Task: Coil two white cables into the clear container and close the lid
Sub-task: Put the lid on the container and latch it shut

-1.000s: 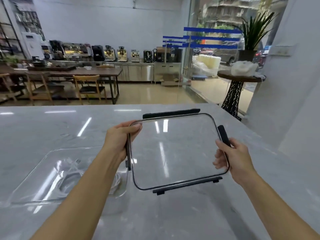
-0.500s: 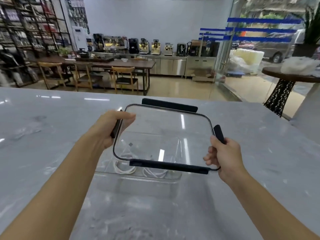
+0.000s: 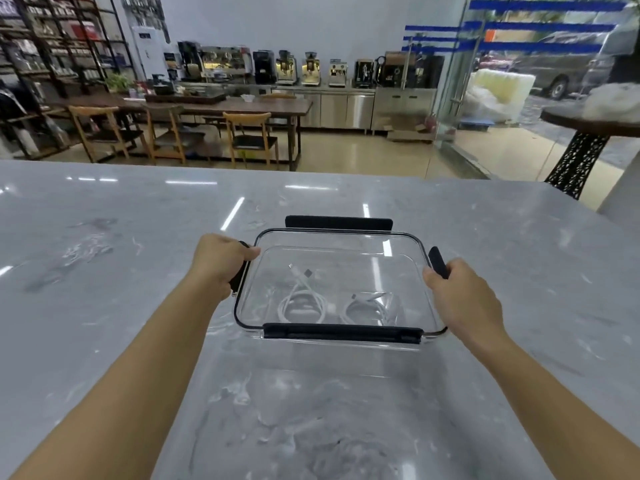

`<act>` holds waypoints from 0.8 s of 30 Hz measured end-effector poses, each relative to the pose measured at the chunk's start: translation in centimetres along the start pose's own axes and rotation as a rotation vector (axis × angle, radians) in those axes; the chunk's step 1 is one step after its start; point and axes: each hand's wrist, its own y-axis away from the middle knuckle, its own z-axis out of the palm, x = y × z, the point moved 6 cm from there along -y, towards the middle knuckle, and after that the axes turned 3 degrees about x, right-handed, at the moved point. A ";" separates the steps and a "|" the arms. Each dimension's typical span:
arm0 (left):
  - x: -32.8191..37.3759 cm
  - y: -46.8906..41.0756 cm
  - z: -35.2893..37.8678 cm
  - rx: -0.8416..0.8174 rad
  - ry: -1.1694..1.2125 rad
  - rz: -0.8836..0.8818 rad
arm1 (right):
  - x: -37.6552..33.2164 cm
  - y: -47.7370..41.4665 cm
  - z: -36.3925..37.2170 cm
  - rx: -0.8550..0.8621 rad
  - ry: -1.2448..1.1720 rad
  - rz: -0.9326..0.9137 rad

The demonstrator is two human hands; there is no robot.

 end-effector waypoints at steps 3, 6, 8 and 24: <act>-0.9 -0.7 0.2 -0.036 -0.040 -0.003 | -0.3 0.2 0.4 0.006 0.106 -0.010; -1.6 -1.1 0.5 -0.064 -0.072 -0.010 | -0.2 0.4 0.9 0.017 0.184 -0.009; -2.0 -1.5 0.6 -0.077 -0.059 -0.023 | -0.1 0.6 1.0 0.039 0.217 -0.008; -2.6 -2.1 1.2 -0.295 -0.161 0.020 | 0.5 -0.2 0.7 -0.029 0.005 0.069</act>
